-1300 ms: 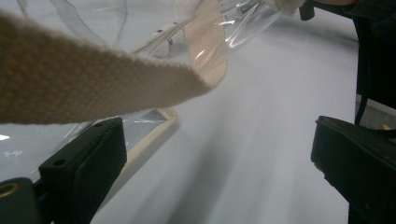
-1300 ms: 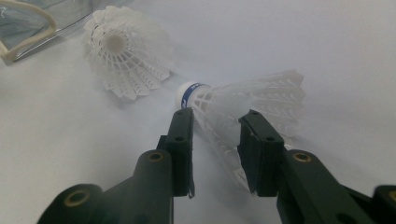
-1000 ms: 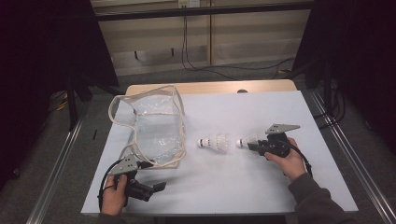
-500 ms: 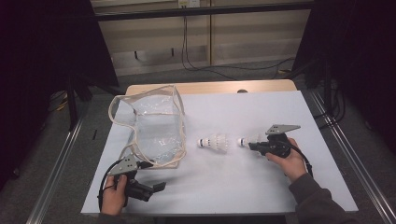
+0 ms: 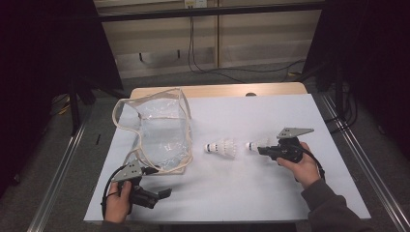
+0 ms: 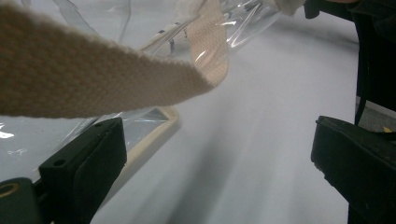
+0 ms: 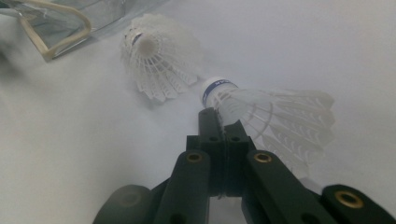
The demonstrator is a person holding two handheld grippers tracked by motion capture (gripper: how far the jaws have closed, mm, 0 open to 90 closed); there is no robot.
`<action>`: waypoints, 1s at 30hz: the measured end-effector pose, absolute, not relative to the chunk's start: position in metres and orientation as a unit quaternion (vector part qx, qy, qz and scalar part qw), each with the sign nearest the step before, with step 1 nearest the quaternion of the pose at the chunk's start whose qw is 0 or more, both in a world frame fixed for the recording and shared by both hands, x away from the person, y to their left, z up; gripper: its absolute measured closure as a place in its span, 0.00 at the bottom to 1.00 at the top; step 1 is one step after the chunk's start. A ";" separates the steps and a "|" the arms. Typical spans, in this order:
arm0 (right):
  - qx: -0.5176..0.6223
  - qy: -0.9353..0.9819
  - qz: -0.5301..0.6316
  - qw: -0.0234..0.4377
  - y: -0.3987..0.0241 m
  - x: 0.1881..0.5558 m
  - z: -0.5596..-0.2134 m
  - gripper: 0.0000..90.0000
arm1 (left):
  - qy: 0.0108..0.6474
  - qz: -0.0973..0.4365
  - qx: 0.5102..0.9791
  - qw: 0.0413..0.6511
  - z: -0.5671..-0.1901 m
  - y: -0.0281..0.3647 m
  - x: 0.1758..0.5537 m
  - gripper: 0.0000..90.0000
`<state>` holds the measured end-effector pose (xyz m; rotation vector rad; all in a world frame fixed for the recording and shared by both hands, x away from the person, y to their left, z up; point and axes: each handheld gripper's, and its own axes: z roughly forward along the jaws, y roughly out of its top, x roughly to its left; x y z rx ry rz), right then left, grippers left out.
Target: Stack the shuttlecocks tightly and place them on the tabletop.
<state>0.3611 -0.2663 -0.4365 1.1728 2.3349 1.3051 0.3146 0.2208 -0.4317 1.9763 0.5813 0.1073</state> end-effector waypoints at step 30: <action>0.375 0.798 0.461 0.098 -0.245 0.366 -0.428 1.00 | 0.241 0.045 0.824 0.511 -0.432 0.221 0.315 0.04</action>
